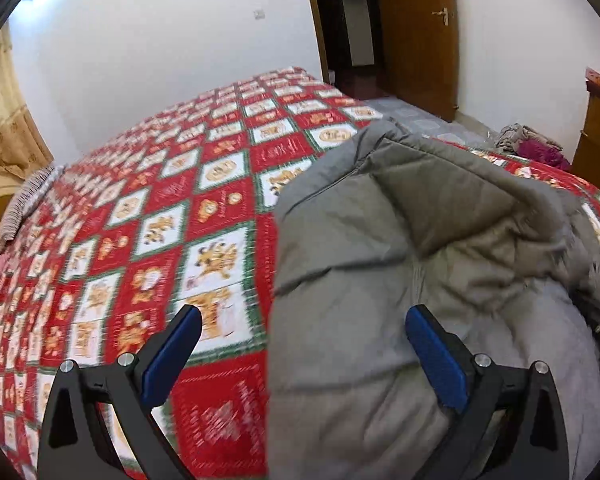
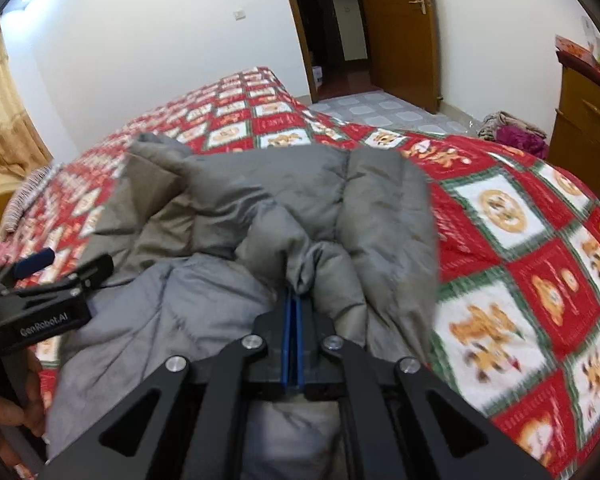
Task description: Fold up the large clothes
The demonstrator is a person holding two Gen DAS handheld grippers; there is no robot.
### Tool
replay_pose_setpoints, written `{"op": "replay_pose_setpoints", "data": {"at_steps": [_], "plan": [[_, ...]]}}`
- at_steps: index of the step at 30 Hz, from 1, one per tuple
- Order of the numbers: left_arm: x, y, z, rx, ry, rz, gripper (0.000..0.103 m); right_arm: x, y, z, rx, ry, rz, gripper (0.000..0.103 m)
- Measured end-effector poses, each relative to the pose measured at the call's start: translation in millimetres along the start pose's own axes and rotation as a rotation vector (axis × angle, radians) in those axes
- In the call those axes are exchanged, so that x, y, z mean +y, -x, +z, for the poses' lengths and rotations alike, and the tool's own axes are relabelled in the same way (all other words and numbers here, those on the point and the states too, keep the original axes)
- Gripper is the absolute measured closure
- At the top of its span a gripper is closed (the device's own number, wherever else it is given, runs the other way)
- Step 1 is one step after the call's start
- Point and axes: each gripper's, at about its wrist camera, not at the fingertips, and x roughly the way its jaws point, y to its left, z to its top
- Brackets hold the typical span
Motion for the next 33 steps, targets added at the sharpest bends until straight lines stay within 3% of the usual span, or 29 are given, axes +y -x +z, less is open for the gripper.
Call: {"op": "replay_pose_setpoints", "data": {"at_steps": [2,4,5,9,12,19,24,26,30,33], "plan": [[0,13,-6,-0.017,-0.014,0.014,0.001,-4,22,-3,-0.026,-0.030,0.009,0.087],[-2,27,-13,-0.030,-0.041,0.039,0.001,-3,48,-9,-0.069,-0.027,-0.009,0.061],[-2,32,-15,-0.036,-0.048,0.048,0.001,0,66,-15,-0.101,-0.018,-0.022,0.058],[-1,59,-30,-0.062,-0.048,0.038,0.001,21,105,-38,-0.173,0.007,-0.042,0.053],[-3,69,-44,-0.050,-0.057,0.043,0.001,40,104,-55,-0.198,0.046,-0.065,0.045],[1,89,-77,-0.045,-0.052,0.056,0.001,34,66,-84,-0.043,0.042,-0.133,0.046],[4,102,-88,-0.041,-0.035,0.050,0.001,13,72,-94,-0.020,-0.069,-0.079,0.039],[6,111,-92,-0.055,-0.024,0.037,0.001,14,94,-97,-0.065,-0.094,-0.066,0.039],[12,133,-103,-0.085,0.018,-0.010,0.001,34,146,-107,-0.203,-0.027,-0.096,0.038],[14,152,-118,-0.109,0.039,-0.034,0.001,47,170,-116,-0.260,0.002,-0.123,0.015]]}}
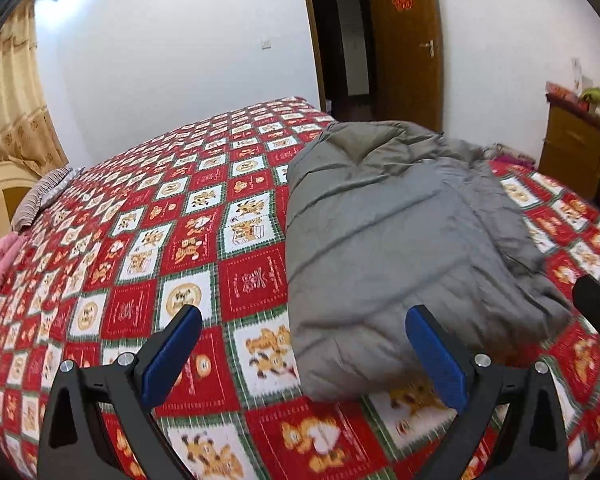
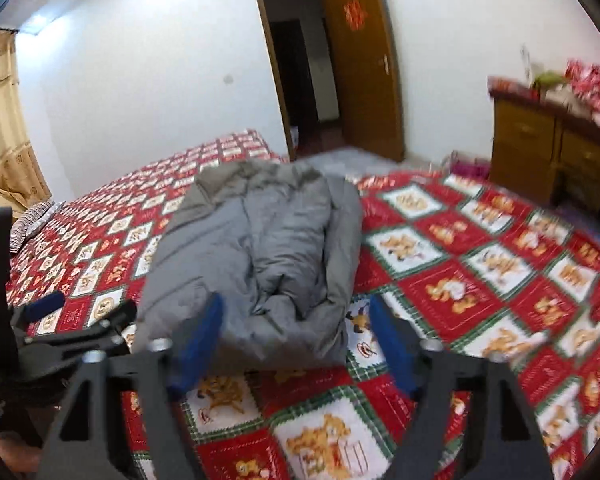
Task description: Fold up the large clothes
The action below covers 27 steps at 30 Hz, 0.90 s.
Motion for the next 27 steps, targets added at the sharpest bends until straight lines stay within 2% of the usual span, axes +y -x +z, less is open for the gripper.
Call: {"op": "replay_pose_setpoints", "data": {"at_steps": [1,2,12,19,27], "plan": [[2,6,-4,-0.004,0.009,-0.003,0.001,3,5,-1,-0.011,0.004,-0.004,0.008],[4,14,-9,-0.004,0.021,-0.008,0.001,6,12,-3,-0.027,0.010,-0.003,0.007],[28,80,-38,-0.044,0.102,-0.075,0.001,20,73,-17,-0.134,0.067,-0.039,0.000],[28,140,-43,-0.166,0.080,0.012,0.001,22,119,-17,-0.238,0.091,-0.044,0.000],[23,187,-42,-0.259,0.066,0.013,0.001,27,164,-11,-0.381,0.104,-0.030,0.000]]}}
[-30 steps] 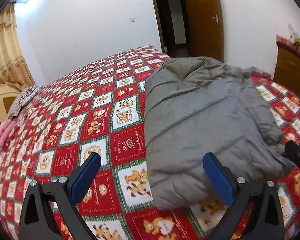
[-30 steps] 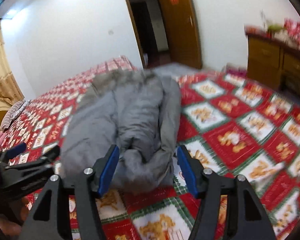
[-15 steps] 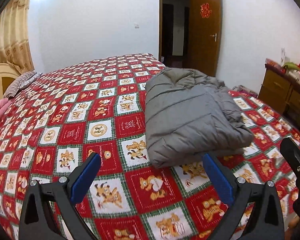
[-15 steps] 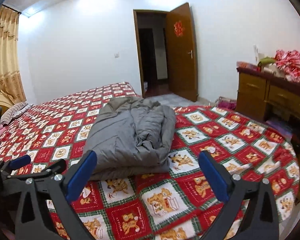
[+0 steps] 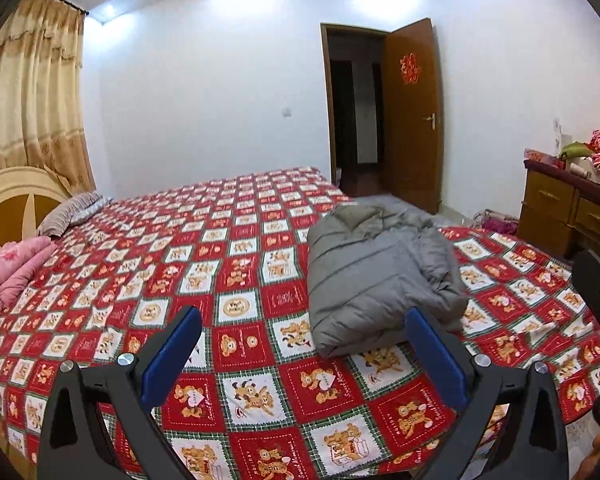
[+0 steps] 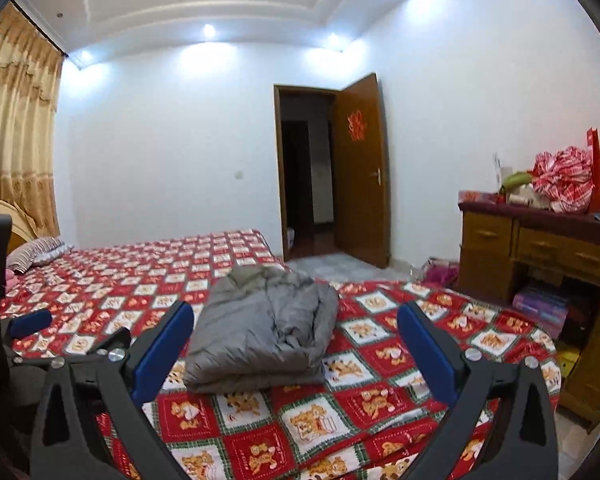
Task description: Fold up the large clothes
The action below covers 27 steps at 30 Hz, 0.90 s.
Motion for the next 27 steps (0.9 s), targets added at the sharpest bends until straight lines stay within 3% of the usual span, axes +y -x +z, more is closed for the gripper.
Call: {"op": "replay_pose_setpoints", "data": {"at_steps": [8,27], "plan": [[-2,29,9,-0.093,-0.009,0.010,0.001,3,13,6,-0.066,0.001,0.007,0.000],[4,29,8,-0.074,0.022,0.004,0.001,-7,14,6,-0.080,-0.033,-0.005,0.000]]}}
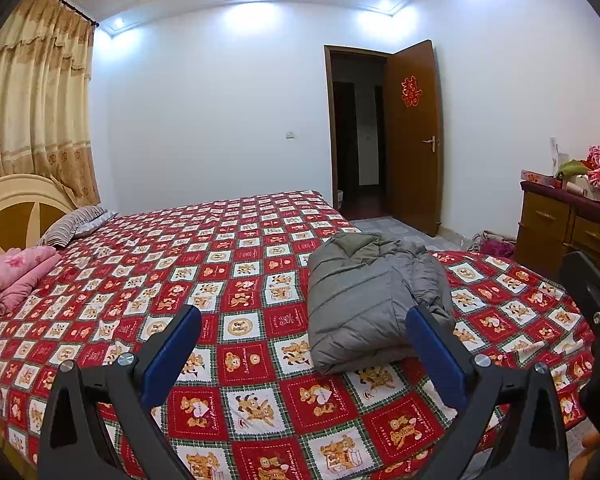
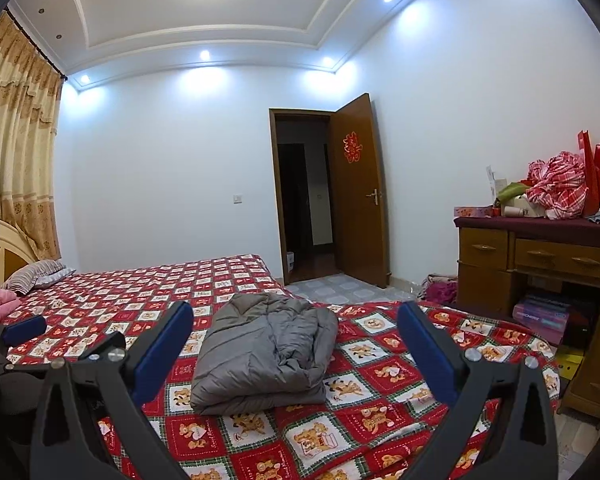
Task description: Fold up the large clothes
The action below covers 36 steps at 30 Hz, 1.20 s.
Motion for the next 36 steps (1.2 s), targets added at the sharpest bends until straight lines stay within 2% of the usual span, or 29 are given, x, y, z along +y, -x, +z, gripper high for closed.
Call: {"op": "replay_pose_setpoints", "data": {"at_steps": [32,36], "plan": [[-1.0,-0.3,1.4,0.000,-0.010,0.011,0.001,-0.2,-0.4,-0.5,0.014,-0.012,0.005,0.000],[-2.8,-1.5,0.9,-0.007,-0.020,0.040,0.001,0.1,-1.2,-1.1,0.016,-0.012,0.005,0.000]]}}
